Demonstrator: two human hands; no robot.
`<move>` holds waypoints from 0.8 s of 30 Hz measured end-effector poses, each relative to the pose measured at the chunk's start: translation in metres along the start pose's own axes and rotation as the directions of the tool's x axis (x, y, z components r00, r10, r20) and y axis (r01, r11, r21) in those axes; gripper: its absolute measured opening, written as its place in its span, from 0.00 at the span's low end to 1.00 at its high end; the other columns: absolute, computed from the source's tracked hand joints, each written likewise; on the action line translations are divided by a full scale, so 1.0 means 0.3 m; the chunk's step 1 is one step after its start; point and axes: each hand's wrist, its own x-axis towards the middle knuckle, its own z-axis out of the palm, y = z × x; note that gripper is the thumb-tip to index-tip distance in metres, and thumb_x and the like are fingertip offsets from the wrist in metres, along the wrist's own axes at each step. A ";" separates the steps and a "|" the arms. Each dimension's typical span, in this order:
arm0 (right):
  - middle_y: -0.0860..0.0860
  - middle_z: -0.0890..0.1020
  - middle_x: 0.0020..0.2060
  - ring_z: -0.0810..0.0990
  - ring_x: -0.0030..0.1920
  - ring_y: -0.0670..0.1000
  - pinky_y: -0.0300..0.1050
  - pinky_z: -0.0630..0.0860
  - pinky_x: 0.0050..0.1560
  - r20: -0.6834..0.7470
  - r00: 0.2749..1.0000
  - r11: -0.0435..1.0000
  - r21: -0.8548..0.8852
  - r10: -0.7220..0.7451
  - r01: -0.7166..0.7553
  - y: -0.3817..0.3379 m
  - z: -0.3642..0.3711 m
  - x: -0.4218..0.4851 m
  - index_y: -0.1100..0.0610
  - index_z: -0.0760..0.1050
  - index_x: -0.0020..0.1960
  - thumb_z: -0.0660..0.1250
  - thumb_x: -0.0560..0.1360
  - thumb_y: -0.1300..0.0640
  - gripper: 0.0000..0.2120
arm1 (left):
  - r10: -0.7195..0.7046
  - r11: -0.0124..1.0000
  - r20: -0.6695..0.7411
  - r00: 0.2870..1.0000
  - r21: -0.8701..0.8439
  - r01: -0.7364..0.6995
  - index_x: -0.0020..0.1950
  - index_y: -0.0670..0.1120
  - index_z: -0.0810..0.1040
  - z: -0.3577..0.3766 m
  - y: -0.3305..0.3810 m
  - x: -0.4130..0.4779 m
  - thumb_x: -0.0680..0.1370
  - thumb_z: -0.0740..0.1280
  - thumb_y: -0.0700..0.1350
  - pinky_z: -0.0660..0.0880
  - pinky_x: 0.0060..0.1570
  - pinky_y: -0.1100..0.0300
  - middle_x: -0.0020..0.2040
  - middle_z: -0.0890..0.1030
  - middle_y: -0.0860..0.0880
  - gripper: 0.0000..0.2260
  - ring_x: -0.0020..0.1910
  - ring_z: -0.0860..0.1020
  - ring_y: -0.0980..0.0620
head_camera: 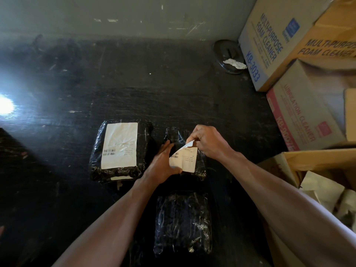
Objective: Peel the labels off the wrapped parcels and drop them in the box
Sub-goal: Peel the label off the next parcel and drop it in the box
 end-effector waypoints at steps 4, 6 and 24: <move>0.43 0.78 0.48 0.80 0.53 0.47 0.42 0.81 0.49 -0.005 1.000 1.000 0.014 -0.007 0.007 -0.004 -0.009 -0.022 0.52 0.84 0.46 0.72 0.75 0.63 0.06 | -0.007 1.000 0.011 1.000 0.014 0.007 0.80 0.47 0.54 -0.002 0.002 0.000 0.68 0.79 0.48 0.55 0.75 0.50 0.80 0.51 0.52 0.48 0.78 0.53 0.51; 0.42 0.78 0.48 0.80 0.53 0.46 0.42 0.81 0.49 0.002 1.000 1.000 0.027 0.003 -0.003 0.000 -0.015 -0.031 0.51 0.84 0.46 0.72 0.75 0.63 0.07 | -0.009 1.000 0.015 1.000 0.017 0.009 0.80 0.48 0.54 -0.001 -0.002 0.000 0.68 0.79 0.49 0.55 0.76 0.50 0.80 0.50 0.52 0.47 0.78 0.53 0.51; 0.43 0.78 0.47 0.79 0.50 0.44 0.39 0.77 0.49 -0.053 0.999 1.000 0.006 0.002 -0.002 -0.007 -0.084 -0.082 0.53 0.85 0.49 0.75 0.74 0.59 0.05 | 0.039 0.982 0.057 0.998 0.183 -0.048 0.81 0.47 0.45 0.035 -0.014 -0.012 0.69 0.78 0.47 0.44 0.74 0.57 0.80 0.42 0.49 0.52 0.78 0.43 0.52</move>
